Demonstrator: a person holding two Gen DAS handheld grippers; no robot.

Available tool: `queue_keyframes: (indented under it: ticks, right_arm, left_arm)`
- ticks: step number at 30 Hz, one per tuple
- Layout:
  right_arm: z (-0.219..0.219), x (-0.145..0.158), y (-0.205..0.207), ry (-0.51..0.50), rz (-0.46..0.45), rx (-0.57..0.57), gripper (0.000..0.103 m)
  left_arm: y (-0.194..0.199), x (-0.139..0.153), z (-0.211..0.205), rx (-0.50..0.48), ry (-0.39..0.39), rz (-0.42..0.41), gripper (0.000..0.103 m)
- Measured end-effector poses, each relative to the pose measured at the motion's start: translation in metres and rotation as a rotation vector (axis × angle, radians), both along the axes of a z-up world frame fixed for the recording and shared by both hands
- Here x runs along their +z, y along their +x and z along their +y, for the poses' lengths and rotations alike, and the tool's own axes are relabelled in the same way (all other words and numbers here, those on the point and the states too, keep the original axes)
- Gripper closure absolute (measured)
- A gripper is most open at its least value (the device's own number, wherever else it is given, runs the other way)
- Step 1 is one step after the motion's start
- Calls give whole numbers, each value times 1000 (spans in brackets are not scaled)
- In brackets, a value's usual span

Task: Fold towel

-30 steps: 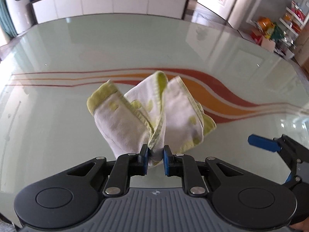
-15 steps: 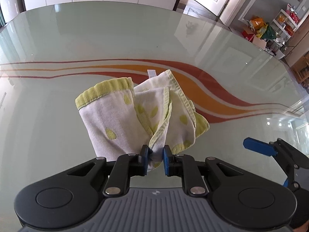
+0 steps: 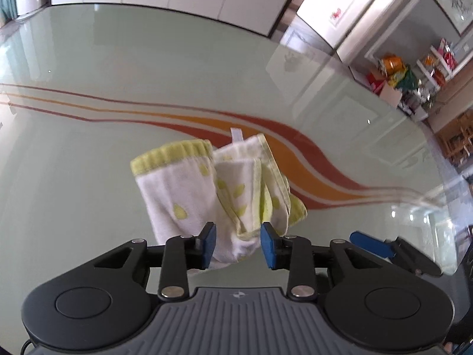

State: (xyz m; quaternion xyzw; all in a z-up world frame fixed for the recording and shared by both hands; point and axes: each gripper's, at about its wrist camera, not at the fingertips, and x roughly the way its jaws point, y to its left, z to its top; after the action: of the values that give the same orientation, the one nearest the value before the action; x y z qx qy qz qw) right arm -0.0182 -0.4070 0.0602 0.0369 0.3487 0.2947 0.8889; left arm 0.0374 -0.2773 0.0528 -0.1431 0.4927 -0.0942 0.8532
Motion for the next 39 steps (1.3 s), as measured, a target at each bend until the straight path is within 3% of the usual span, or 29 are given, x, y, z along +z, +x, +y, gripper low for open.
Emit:
queue_keyframes:
  ticks: [5,8,12,17,20,24,26,27,32,36,39]
  right_arm:
    - [46,9,-8,-30,-48,145,0]
    - [69,13,-10,-46,-77,213,0]
    - [89,13,-7,-82,-100,274,1]
    - [92,-7,25,-109,38,238,30]
    - [83,-20,41,-80,119,177,35]
    - [84,-28,41,-109,118,188,30]
    - [88,-30,38,-114,111,201,16]
    - [92,-31,35,-123,101,204,14]
    - [111,-28,9,-226,-28,197,10]
    - [122,-28,-3,-288,-94,191,10]
    - [137,-30,-6,-339,-131,184,10]
  left_arm:
    - [6,-5,23,25,-10,42,59]
    - [16,-11,24,-11,-35,75,60]
    - [36,-12,17,-85,6,66,60]
    - [62,-26,0,-182,76,91,60]
    - [73,-38,-1,-208,88,127,60]
    - [78,-52,1,-199,67,163,60]
    - [77,-52,2,-192,59,161,60]
    - [77,-52,2,-188,55,159,60]
    - [61,-43,21,-108,1,119,60]
    - [47,-35,41,-55,6,99,52]
    - [38,-37,56,-31,23,114,52]
